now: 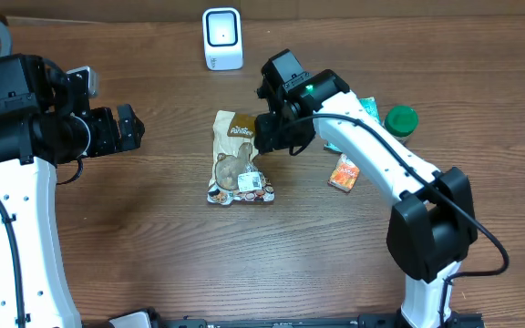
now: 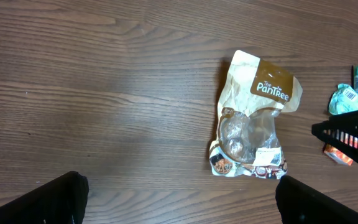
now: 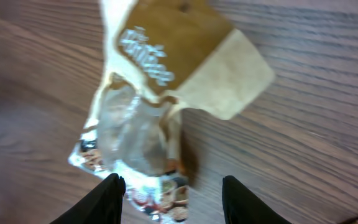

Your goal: Scan the item barcode

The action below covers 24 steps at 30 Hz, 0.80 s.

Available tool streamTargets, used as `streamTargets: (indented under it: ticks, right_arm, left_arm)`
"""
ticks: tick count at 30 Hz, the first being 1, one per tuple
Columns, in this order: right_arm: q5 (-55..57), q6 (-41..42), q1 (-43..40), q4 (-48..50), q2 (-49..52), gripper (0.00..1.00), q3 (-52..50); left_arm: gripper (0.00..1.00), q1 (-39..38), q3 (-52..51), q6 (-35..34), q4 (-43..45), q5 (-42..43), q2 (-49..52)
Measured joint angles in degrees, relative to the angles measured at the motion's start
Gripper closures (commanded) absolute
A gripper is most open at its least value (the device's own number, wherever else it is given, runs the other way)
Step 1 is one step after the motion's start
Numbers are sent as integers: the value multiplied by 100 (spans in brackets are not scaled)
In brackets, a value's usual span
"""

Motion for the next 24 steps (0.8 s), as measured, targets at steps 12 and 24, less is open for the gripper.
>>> streamTargets:
  ticks: [12,24]
  right_arm:
    - [-271,463,970,881,68,52,0]
    - [-334,1523,1606,1698,1049,51,-260]
  left_arm:
    - [0,0,0,0,0,0,0]
    - [1,0,0,0,0,0,0]
